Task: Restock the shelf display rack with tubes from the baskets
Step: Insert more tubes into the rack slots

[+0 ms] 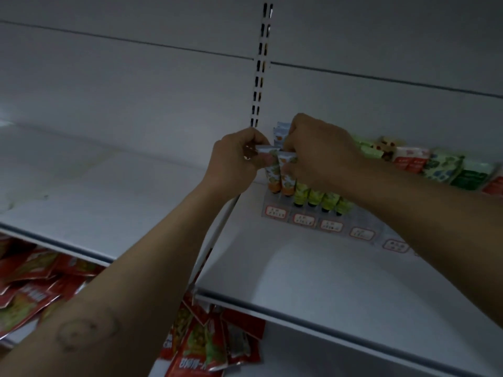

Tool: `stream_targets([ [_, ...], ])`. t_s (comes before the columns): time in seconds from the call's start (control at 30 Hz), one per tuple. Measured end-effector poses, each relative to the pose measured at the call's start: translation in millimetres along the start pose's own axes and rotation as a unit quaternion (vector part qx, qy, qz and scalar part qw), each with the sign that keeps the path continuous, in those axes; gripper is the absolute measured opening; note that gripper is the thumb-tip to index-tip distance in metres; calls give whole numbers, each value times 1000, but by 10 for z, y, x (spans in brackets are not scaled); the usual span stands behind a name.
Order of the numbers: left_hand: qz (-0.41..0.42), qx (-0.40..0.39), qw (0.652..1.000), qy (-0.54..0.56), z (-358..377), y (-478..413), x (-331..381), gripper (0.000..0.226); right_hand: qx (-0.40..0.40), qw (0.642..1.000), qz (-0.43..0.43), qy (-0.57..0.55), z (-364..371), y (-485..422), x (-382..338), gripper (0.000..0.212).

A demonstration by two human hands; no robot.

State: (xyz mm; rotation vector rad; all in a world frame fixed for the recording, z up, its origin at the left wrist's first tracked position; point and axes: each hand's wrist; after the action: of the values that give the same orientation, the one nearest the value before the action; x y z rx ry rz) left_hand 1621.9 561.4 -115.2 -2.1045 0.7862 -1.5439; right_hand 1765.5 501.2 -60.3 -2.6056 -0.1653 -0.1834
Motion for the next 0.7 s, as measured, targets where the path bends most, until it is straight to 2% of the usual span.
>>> stream_targets([
  [0.17, 9, 4, 1000, -16, -14, 24, 18, 14, 1, 1000, -22, 4, 35, 4, 57, 38],
  [0.33, 14, 0, 1000, 8, -13, 26, -36, 12, 24, 997, -73, 32, 14, 28, 50, 30],
  [0.7, 38, 10, 999, -35, 65, -6, -14, 12, -6, 994, -86, 64, 33, -17, 68, 32],
])
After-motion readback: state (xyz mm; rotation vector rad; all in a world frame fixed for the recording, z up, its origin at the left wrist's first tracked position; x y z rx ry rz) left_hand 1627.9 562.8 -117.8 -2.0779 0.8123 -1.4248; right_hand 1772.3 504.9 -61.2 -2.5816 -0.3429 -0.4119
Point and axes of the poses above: each hand's wrist, its own y-axis away from the middle knuckle, its own z-axis out of the palm, x = y × z, and after that the axes turned 6 degrees about x, right-handed
